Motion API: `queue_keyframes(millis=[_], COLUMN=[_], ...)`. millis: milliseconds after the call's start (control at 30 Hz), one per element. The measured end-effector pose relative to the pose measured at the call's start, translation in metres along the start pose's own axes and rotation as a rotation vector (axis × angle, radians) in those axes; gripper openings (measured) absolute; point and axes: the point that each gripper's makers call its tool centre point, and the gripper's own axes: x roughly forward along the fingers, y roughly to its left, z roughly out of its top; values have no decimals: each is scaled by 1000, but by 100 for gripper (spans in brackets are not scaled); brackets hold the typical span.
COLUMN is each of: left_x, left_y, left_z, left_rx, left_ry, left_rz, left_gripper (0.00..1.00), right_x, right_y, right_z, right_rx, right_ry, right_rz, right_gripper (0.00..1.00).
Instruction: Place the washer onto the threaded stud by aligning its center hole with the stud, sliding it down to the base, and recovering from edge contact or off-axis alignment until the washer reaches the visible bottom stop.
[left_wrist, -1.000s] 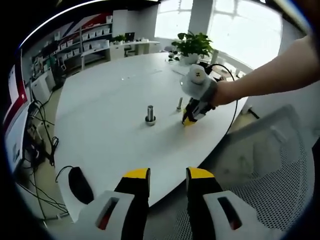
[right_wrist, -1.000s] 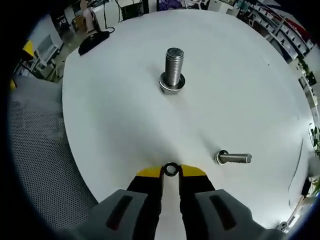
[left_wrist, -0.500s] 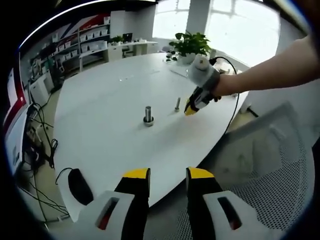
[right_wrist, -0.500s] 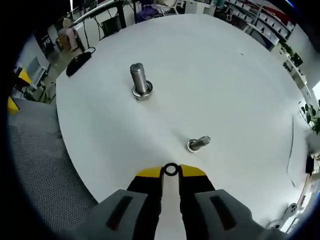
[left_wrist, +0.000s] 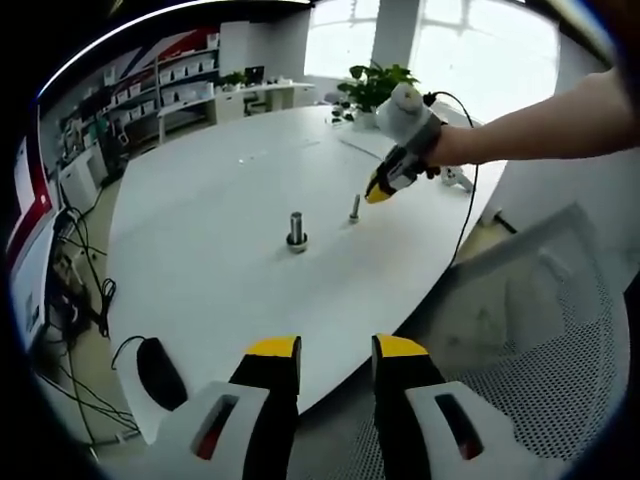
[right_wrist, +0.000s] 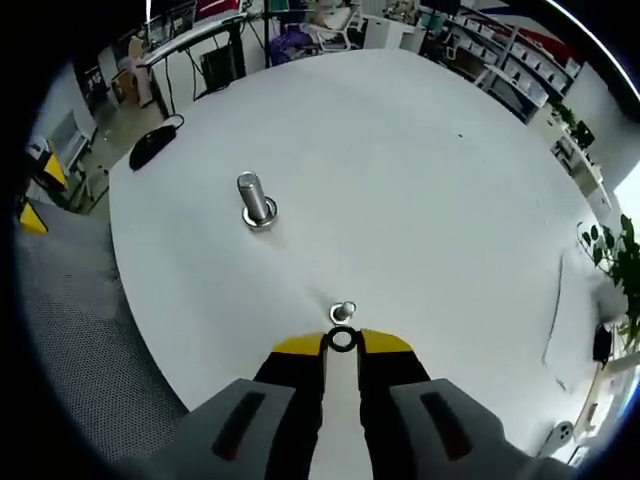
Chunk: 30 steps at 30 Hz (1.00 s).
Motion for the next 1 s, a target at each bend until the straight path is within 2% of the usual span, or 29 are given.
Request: queue_keyframes(millis=[67,133,500,633,1000], left_x=[0,0,0,1,1], left_y=[0,0,0,0,1], left_z=[0,0,-1,-1,-2], left_rx=[-1,1,-2,-1,-8], left_ry=[1,4,7,9,10], left_rz=[0,0,-1,-3,1], left_gripper=[26,26,26,26,26], right_x=[2,3,2,5,9], right_y=[3,3,1,-1,-4], right_z=[0,0,9,8,12], right_rx=[-9,-54,-76,-102,-88], right_ry=[6,14,-10,3,7], right_rz=[13,2,-11,-12,-4], right_gripper=[14,14,14,14,14])
